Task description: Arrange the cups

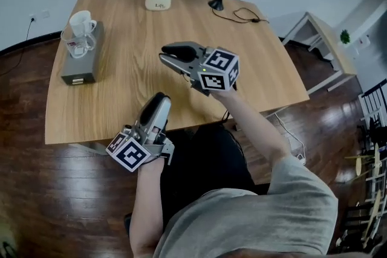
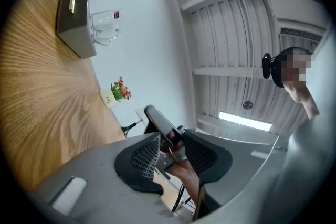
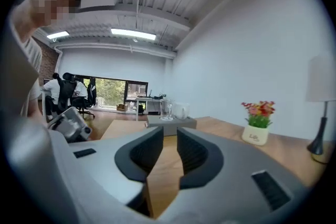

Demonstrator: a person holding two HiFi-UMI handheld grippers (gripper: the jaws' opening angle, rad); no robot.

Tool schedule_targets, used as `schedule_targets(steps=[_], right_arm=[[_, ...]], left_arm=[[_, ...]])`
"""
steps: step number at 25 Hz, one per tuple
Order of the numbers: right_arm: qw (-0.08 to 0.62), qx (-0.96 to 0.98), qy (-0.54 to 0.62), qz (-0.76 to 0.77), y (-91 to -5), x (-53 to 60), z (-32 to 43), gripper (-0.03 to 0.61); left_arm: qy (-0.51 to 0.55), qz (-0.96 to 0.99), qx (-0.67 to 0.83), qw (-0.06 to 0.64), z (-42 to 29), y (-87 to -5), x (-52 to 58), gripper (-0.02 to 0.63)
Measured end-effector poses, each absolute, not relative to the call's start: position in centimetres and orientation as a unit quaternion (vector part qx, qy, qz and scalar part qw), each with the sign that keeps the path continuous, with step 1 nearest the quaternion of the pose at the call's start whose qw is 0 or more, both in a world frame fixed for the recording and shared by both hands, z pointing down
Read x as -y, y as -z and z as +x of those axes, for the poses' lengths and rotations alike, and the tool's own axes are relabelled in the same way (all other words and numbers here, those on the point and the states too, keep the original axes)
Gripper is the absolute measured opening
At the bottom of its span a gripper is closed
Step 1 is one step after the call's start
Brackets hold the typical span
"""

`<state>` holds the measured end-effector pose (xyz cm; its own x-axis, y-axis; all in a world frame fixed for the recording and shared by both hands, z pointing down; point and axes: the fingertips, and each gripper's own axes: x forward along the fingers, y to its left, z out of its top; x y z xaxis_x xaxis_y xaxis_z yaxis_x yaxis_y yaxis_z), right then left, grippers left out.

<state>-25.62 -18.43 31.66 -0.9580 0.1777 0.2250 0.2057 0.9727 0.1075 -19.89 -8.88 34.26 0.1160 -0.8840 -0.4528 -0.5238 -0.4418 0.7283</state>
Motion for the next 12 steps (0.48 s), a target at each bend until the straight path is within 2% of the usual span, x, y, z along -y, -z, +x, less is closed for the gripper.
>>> schedule_targets(steps=[3,7,12], right_arm=[[0.078,0.993,0.087,-0.021,-31.0,21.7,-16.8,0.077],[0.028,0.995,0.053,0.085,-31.3,26.3,-6.3,0.075],[-0.020,0.989,0.020,0.143,-32.8,28.3,1.4,0.075]], left_arm=[[0.432,0.732,0.483,0.210,-18.6,-34.4,9.3,0.141],[0.406,0.747,0.483,0.210,-16.6,-34.8,10.0,0.141],[0.368,0.768,0.483,0.204,-14.2,-35.1,11.0,0.143]])
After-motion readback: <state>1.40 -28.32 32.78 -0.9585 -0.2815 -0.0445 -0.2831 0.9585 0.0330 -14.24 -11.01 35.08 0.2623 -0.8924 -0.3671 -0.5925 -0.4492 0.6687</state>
